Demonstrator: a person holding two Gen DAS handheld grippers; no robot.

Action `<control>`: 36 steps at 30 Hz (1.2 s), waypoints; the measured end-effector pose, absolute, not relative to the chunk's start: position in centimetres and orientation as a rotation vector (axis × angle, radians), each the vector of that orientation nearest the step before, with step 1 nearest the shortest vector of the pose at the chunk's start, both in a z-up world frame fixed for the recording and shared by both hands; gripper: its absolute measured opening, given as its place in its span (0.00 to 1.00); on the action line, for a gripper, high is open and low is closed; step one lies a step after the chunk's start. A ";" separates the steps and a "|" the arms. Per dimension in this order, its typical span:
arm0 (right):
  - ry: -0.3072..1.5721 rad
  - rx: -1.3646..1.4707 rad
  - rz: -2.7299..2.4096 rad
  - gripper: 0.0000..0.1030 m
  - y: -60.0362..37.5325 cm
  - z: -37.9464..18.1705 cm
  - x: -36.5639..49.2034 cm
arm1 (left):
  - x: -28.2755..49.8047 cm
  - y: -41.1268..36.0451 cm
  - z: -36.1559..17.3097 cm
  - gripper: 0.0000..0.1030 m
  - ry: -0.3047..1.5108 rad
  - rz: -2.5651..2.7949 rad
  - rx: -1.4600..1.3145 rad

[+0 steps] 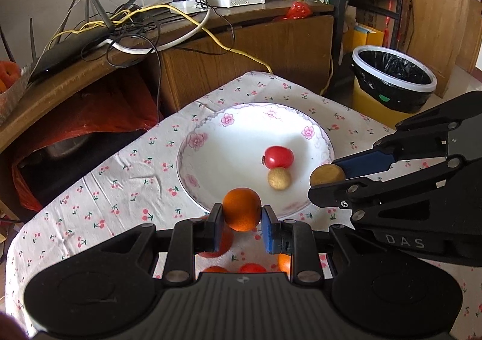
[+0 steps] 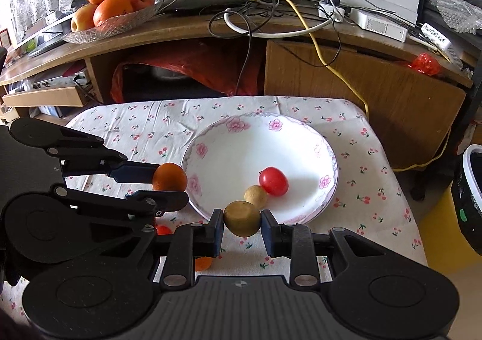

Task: Organize fruits
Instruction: 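Carry tangerine and kiwi over bowl and open both grippers to release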

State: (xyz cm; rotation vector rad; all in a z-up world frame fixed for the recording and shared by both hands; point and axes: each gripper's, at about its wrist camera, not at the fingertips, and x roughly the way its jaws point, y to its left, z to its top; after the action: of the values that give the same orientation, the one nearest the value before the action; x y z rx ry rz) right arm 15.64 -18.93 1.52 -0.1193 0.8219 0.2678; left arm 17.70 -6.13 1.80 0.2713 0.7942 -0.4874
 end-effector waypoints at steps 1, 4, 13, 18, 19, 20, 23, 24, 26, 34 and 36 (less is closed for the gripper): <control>0.821 -0.118 0.265 0.23 -18.9 1.5 15.8 | 17.8 -6.1 1.8 0.33 0.794 -0.486 0.270; 0.819 -0.108 0.257 0.23 -19.0 1.5 16.2 | 18.4 -6.1 1.8 0.33 0.790 -0.484 0.260; 0.820 -0.056 0.239 0.24 -19.3 0.9 18.2 | 20.3 -6.0 1.2 0.32 0.794 -0.461 0.232; 0.828 -0.031 0.241 0.24 -19.5 0.1 18.9 | 21.3 -6.0 0.5 0.32 0.809 -0.461 0.227; 0.830 -0.029 0.237 0.24 -19.6 0.0 19.1 | 21.5 -6.1 0.3 0.32 0.812 -0.460 0.227; 0.831 -0.029 0.232 0.24 -19.6 -0.1 19.3 | 21.7 -6.2 0.2 0.32 0.815 -0.459 0.225; 0.833 -0.028 0.226 0.25 -19.8 -0.3 19.7 | 22.2 -6.4 -0.2 0.32 0.822 -0.461 0.215; 0.835 -0.025 0.225 0.25 -19.9 -0.4 19.8 | 22.3 -6.4 -0.3 0.32 0.823 -0.462 0.212; 0.838 -0.022 0.228 0.25 -20.0 -0.5 19.9 | 22.4 -6.5 -0.4 0.32 0.822 -0.463 0.211; 0.833 0.001 0.226 0.26 -20.2 -0.6 20.1 | 22.5 -6.7 -0.7 0.33 0.827 -0.463 0.218; 0.832 0.008 0.223 0.26 -20.3 -0.6 20.1 | 22.6 -6.7 -0.7 0.34 0.827 -0.462 0.215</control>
State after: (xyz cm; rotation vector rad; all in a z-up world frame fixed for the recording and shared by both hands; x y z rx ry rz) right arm 20.13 -20.34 -0.58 0.0080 0.8321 0.2228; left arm 22.62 -6.65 -0.67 0.2154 0.8274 -0.4618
